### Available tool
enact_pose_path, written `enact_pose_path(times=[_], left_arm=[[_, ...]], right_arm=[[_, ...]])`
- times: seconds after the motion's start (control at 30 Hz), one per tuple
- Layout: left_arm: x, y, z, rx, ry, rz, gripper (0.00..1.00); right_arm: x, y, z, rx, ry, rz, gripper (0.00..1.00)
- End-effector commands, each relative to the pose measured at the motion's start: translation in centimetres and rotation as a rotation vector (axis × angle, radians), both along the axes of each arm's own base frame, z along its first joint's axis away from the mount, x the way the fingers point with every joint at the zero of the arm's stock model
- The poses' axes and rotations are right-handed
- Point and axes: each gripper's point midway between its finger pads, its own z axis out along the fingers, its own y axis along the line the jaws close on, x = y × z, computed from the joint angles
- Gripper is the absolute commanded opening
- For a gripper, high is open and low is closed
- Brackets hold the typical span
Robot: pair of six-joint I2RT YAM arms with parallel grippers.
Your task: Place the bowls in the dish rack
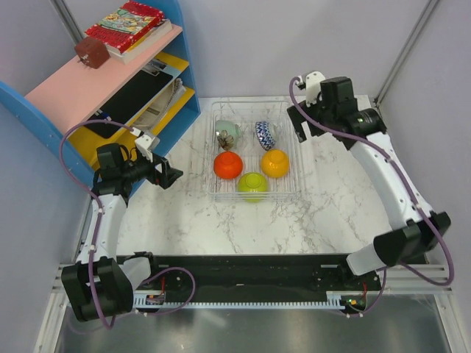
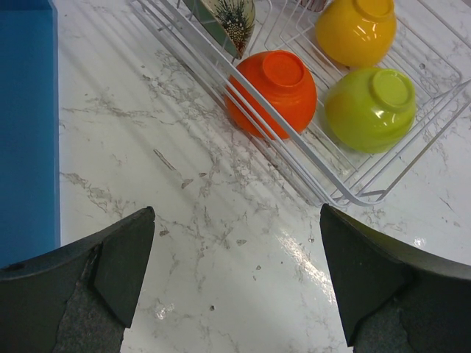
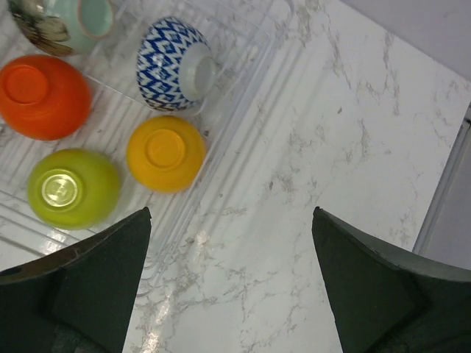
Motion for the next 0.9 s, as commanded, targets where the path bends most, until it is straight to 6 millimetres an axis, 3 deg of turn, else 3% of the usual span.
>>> enact_pose_path(times=[0.0, 0.17, 0.43, 0.87], left_arm=[[0.1, 0.1, 1.0, 0.006, -0.046, 0.002, 1.0], [0.0, 0.2, 1.2, 0.017, -0.062, 0.007, 1.0], [0.1, 0.6, 1.5, 0.03, -0.086, 0.035, 1.0], [0.2, 0.6, 1.2, 0.031, -0.078, 0.035, 1.0]], right_arm=[[-4.2, 2.2, 1.5, 0.107, -0.011, 0.185, 0.98], [-6.2, 2.8, 2.6, 0.139, -0.08, 0.281, 0.98], [-6.6, 2.7, 3.6, 0.153, -0.132, 0.285, 0.98], [-6.5, 3.2, 3.5, 0.17, -0.119, 0.297, 0.98]])
